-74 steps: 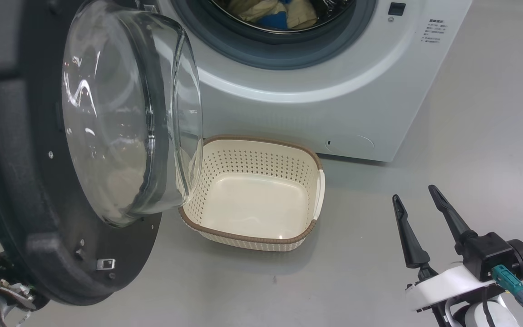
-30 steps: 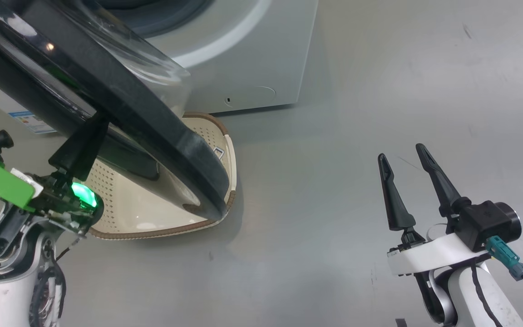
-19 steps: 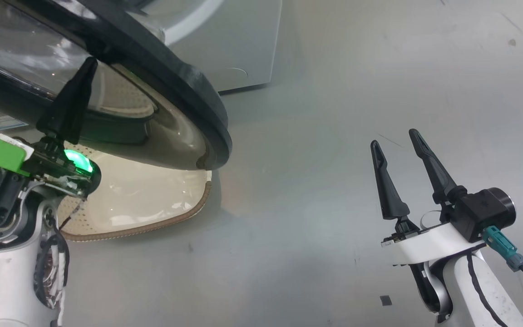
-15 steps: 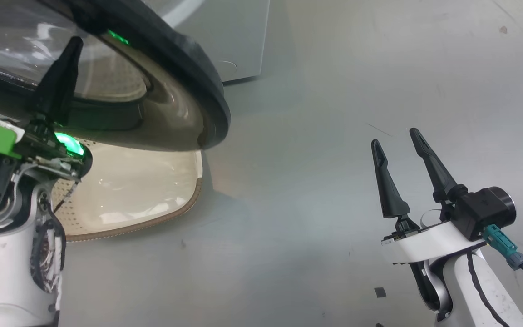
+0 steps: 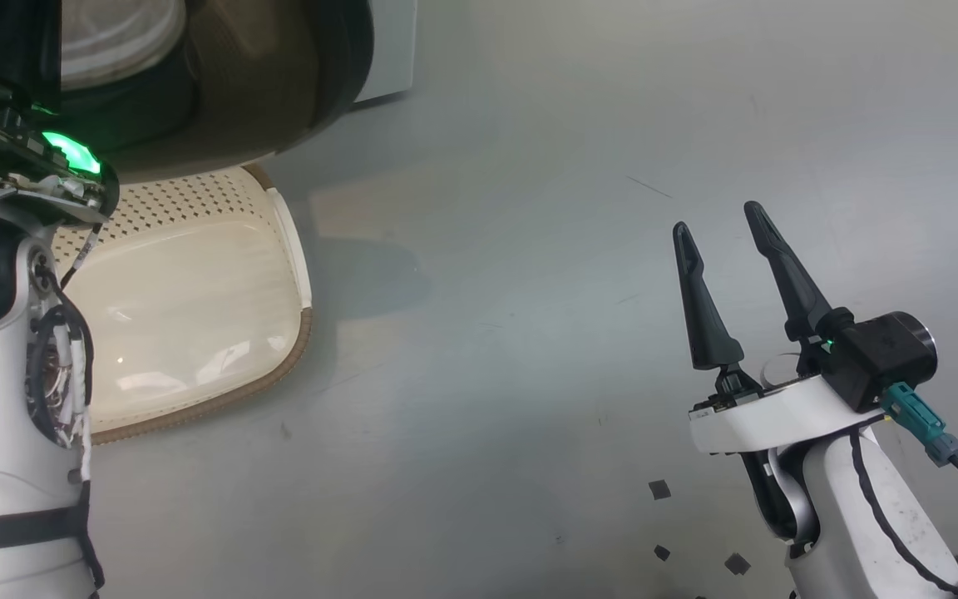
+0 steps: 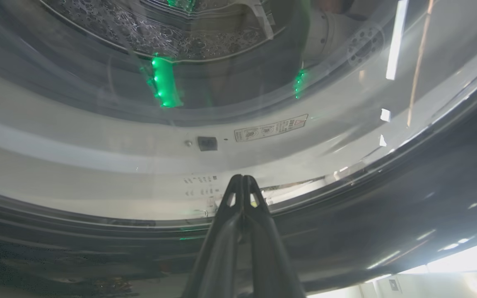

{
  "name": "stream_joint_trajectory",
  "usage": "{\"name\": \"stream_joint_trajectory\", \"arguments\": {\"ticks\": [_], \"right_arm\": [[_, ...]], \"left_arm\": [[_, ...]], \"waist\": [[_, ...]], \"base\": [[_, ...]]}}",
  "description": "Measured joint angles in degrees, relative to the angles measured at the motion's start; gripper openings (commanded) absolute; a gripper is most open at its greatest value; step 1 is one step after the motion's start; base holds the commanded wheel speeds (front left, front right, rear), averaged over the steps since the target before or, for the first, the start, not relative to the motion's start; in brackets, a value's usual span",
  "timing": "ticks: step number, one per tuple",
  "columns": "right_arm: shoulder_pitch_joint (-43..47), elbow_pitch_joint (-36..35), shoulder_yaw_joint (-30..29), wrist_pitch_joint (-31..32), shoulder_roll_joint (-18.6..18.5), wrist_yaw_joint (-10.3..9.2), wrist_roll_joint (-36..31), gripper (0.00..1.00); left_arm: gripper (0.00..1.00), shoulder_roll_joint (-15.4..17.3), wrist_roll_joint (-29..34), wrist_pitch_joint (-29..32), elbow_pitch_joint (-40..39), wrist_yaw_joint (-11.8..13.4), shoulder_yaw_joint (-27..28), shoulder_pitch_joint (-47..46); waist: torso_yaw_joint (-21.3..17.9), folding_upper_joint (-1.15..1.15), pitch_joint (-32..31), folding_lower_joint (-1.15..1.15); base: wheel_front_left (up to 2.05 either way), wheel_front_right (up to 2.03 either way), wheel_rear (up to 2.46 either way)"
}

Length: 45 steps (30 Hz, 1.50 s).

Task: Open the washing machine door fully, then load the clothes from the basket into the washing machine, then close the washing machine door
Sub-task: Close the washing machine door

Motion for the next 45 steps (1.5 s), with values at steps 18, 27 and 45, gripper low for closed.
{"name": "stream_joint_trajectory", "arguments": {"ticks": [18,27,45], "right_arm": [[-2.08,1.93,-0.42,-0.49,0.55,0.42,0.46,1.0],[-2.33,1.88,-2.35,-0.49,0.62,0.29,0.46,1.0],[-1.3,3.61,-5.54,-0.49,0.08,-0.15,-0.21,1.0]], "left_arm": [[0.0,-0.32,3.77,-3.13,5.0,0.0,0.56,-4.51],[0.0,-0.75,3.68,-3.14,4.57,0.0,2.13,-1.99],[1.0,-2.6,4.55,-3.68,-7.36,0.0,5.9,15.0]], "waist": [[-3.1,0.0,1.25,0.0],[-1.78,0.0,0.1,0.0],[3.27,0.0,-4.96,0.0]], "base": [[0.0,0.0,0.0],[0.0,0.0,0.0],[0.0,0.0,0.0]]}}
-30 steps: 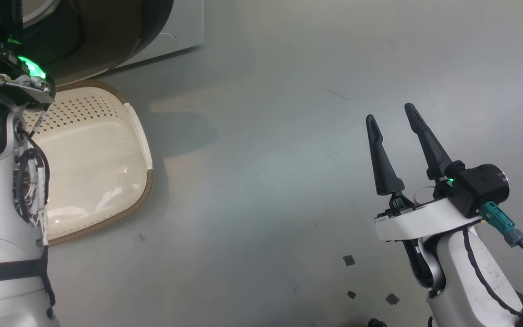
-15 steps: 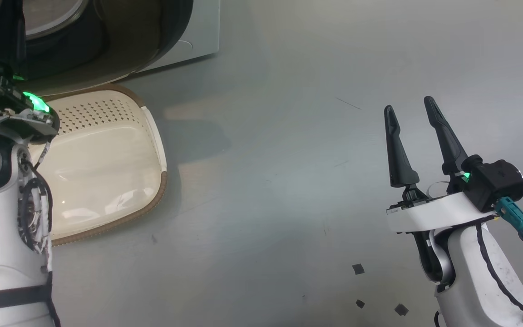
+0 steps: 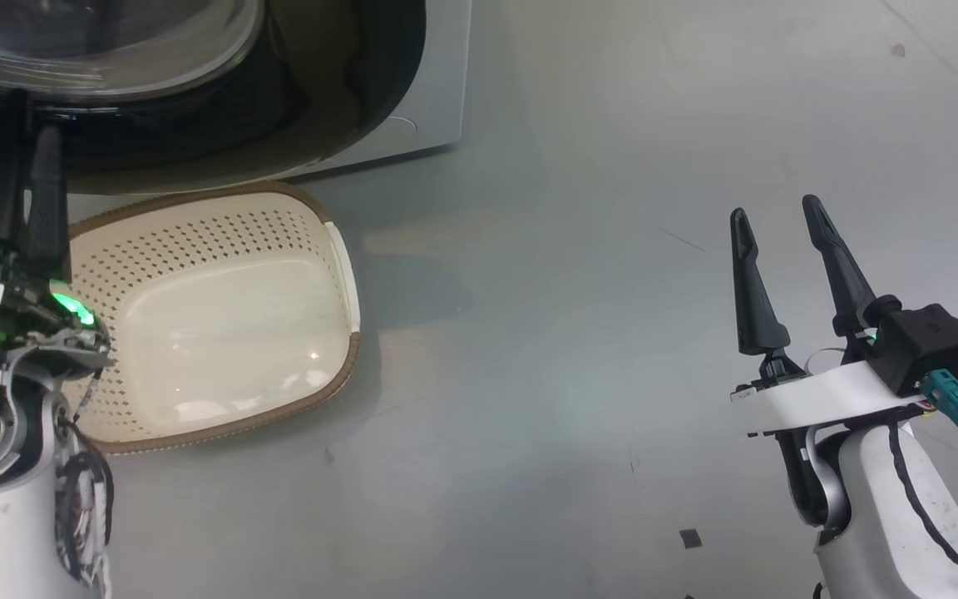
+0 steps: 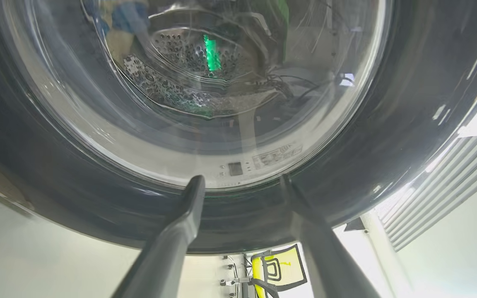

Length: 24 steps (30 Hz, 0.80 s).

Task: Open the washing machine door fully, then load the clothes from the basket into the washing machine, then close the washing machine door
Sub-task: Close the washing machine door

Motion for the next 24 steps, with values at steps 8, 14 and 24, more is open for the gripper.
{"name": "stream_joint_trajectory", "arguments": {"ticks": [8,14,24], "right_arm": [[2.71,1.08,-0.76,0.0,-0.27,0.0,-0.32,1.0],[5.48,1.99,-1.3,0.0,-0.58,0.0,-0.41,1.0],[9.29,3.12,-1.44,0.0,-1.03,0.0,-0.79,1.0]], "left_arm": [[1.0,-0.1,5.99,-4.71,-6.34,0.0,1.87,8.49],[1.0,0.86,15.94,-8.4,-9.94,0.0,0.62,14.89],[1.0,9.26,40.85,-16.82,-11.74,-0.01,-8.88,26.57]], "waist": [[2.63,0.0,-4.27,-0.01],[4.52,0.0,-7.66,0.0],[7.47,0.0,-13.66,-0.01]], "base": [[0.0,0.0,0.0],[0.0,0.0,0.0],[0.0,0.0,0.0]]}}
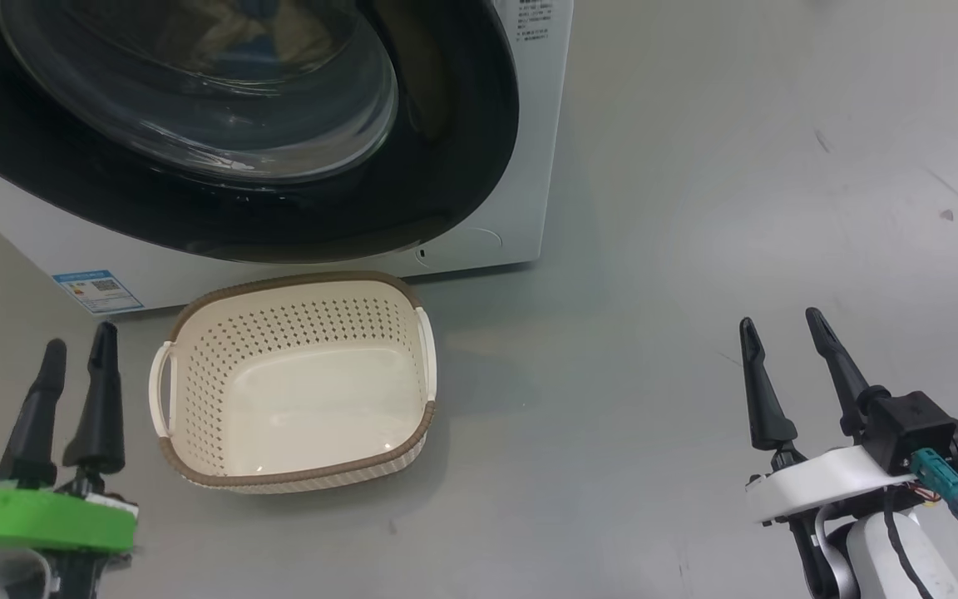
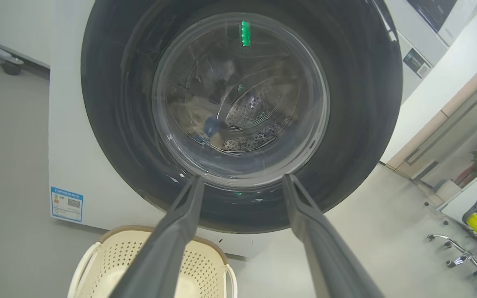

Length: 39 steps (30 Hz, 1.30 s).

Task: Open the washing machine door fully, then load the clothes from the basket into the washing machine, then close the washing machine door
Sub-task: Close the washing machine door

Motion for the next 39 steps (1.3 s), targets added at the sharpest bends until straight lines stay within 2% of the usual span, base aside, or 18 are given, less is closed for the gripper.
{"name": "stream_joint_trajectory", "arguments": {"ticks": [5,10,13,18,21,28,39], "right_arm": [[2.12,0.31,-0.03,0.0,-0.11,0.0,-0.07,1.0],[4.14,0.67,0.16,0.0,-0.23,0.0,-0.14,1.0],[5.18,0.7,0.27,0.0,-0.21,-0.01,-0.14,1.0],[7.05,0.7,0.47,0.01,-0.14,-0.46,-0.19,1.0],[7.7,0.66,0.65,0.0,-0.12,-0.46,-0.3,1.0],[9.18,0.25,1.13,0.0,-0.1,-0.56,-0.56,1.0],[9.33,-0.67,1.46,0.01,-0.09,-0.91,-0.58,1.0]], "left_arm": [[1.0,3.68,11.41,-3.47,0.32,-0.2,-4.27,3.6],[1.0,4.23,19.81,-7.66,2.0,-0.24,-5.22,5.76],[1.0,4.13,22.93,-8.92,2.85,1.62,-5.92,7.5],[1.0,2.94,25.29,-10.36,4.53,4.94,-6.13,9.76],[1.0,1.87,25.52,-10.49,5.28,5.99,-6.25,10.62],[1.0,0.85,25.95,-11.17,5.53,7.65,-6.57,11.82],[1.0,-0.23,26.46,-11.73,5.49,8.7,-6.79,12.1]], "waist": [[1.18,0.0,-2.51,0.0],[2.36,0.0,-4.77,0.0],[2.93,0.0,-6.11,0.0],[3.66,0.0,-8.09,0.0],[3.97,0.0,-9.09,0.0],[4.29,0.0,-10.49,0.0],[4.14,0.0,-10.79,0.0]], "base": [[0.0,0.0,0.0],[0.0,0.0,0.0],[0.0,0.0,0.0],[0.0,0.0,0.0],[0.0,0.0,0.0],[0.0,0.0,0.0],[0.0,0.0,0.0]]}}
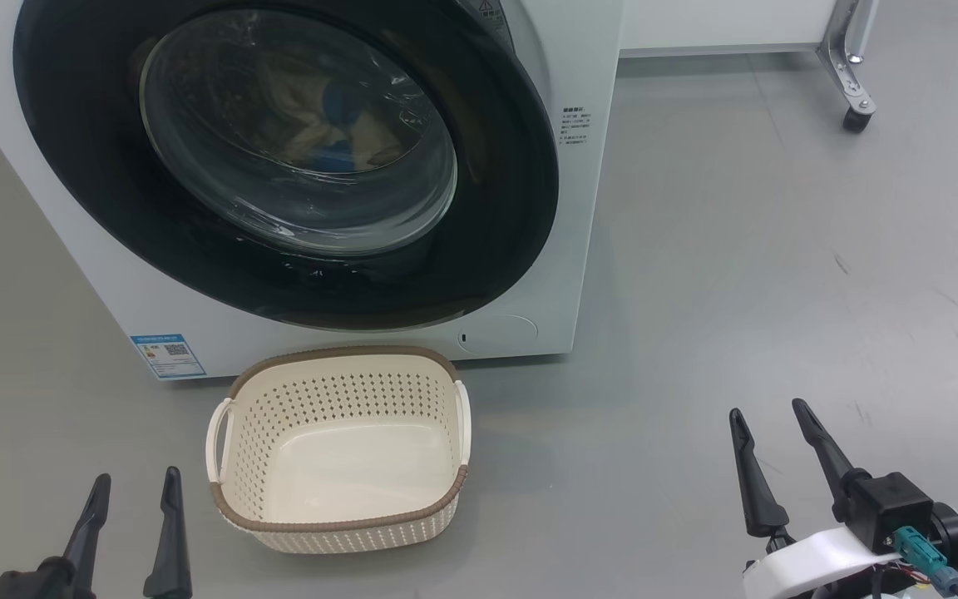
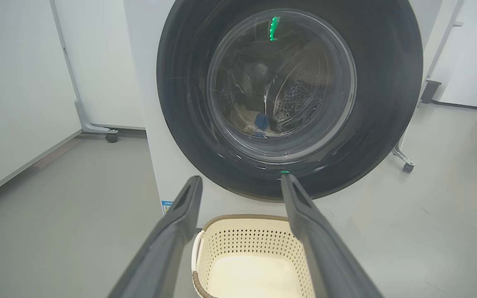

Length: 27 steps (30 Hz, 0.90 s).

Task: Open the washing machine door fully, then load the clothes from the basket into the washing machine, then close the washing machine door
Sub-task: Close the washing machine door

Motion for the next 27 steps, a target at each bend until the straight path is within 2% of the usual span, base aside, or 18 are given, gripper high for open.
{"name": "stream_joint_trajectory", "arguments": {"ticks": [6,7,9,27], "right_arm": [[0.03,-0.31,0.01,0.0,0.0,-0.05,0.0,1.0],[0.03,-0.33,0.01,0.0,0.0,-0.05,0.0,0.86],[0.03,-0.36,-0.04,0.0,0.0,-0.08,0.01,0.0],[0.12,-1.33,-0.79,0.58,-0.51,-0.12,0.02,0.0]], "left_arm": [[1.0,-0.2,0.41,-0.05,0.0,0.04,-0.15,0.01],[1.0,-0.22,0.42,-0.08,0.0,0.05,-0.24,0.01],[1.0,-0.32,0.47,-0.08,0.0,0.22,-0.33,0.01],[1.0,-0.89,2.25,-0.53,-0.22,0.4,-1.66,-0.01]], "waist": [[-0.13,0.0,-0.03,0.0],[-0.15,0.0,-0.05,0.0],[-0.16,0.0,-0.09,0.0],[0.49,0.0,0.48,0.0]], "base": [[0.0,0.0,0.0],[0.0,0.0,0.0],[0.0,0.0,0.0],[0.0,0.0,0.0]]}}
